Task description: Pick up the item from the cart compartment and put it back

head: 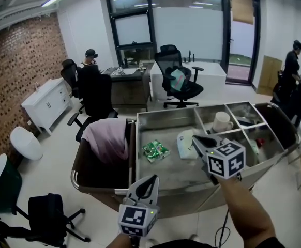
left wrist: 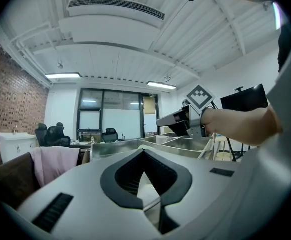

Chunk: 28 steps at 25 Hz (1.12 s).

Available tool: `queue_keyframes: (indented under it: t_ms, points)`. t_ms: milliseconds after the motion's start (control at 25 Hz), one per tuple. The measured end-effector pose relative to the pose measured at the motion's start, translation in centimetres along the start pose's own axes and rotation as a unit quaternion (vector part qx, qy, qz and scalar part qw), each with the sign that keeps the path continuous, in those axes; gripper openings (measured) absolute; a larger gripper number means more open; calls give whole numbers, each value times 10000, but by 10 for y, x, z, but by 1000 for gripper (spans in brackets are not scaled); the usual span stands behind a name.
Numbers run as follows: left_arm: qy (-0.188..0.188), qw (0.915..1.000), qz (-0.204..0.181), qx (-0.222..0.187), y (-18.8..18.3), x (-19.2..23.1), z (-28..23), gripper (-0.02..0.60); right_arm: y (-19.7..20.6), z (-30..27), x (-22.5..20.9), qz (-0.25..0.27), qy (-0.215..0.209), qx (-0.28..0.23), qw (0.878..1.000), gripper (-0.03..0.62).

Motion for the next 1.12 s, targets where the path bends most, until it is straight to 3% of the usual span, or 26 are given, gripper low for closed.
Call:
queue_keyframes:
  t_ms: [480, 1120]
  points:
    - [84, 9999, -76, -37, -1, -9, -2, 0, 41, 85, 41, -96, -114, -644, 9978, 3]
    - [32, 9999, -109, 91, 8, -10, 4, 0, 94, 96, 56, -380, -142, -394, 9984, 3]
Point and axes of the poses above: the fingertips, and each gripper's own axes: z backward along the fingers, x to its left, y out of its underside, the point moved 6 cm from there along z, backward along the fingers, and after that the axes turned 13 degrees about x, right-handed, at the moved point
